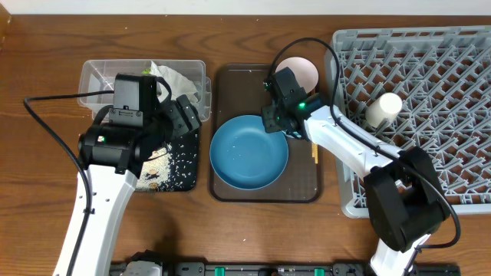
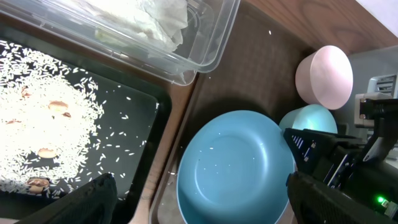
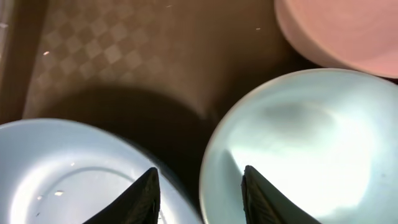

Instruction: Sort waste into correct bins and load items into the dishwasher rack

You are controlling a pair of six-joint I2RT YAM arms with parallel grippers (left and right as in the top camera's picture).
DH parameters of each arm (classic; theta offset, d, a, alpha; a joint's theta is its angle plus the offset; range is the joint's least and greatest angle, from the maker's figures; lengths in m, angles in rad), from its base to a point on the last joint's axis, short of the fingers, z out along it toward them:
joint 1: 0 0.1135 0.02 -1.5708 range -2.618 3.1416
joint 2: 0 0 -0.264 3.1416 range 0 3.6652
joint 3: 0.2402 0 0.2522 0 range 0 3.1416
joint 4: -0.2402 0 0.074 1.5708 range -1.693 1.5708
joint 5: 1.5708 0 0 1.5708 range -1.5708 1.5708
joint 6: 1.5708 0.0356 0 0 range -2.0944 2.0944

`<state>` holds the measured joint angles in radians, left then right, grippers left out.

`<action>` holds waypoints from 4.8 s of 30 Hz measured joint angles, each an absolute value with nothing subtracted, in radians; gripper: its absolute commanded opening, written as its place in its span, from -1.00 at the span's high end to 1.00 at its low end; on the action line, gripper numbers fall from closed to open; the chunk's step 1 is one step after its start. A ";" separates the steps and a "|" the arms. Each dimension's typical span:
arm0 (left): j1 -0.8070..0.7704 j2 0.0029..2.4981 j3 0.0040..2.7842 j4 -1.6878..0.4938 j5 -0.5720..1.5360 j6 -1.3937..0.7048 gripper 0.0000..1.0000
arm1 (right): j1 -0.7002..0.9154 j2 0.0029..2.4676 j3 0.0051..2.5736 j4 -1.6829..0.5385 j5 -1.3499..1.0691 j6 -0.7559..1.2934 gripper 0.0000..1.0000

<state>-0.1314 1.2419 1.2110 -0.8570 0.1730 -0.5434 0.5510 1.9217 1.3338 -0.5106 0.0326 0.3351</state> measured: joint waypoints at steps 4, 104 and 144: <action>-0.131 1.242 1.211 -0.857 0.173 -0.543 -0.80 | 0.551 1.922 1.334 -0.500 0.051 0.352 0.23; -0.131 1.242 1.211 -0.857 0.173 -0.543 -0.80 | -0.209 1.736 1.324 -0.199 -1.100 0.093 0.98; -0.131 1.242 1.211 -0.857 0.173 -0.543 -0.80 | -0.577 2.148 1.319 0.667 -1.546 0.848 0.05</action>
<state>-0.1314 1.2419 1.2110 -0.8570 0.1730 -0.5430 -0.5766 2.1475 1.3190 0.6674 -1.5459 0.8478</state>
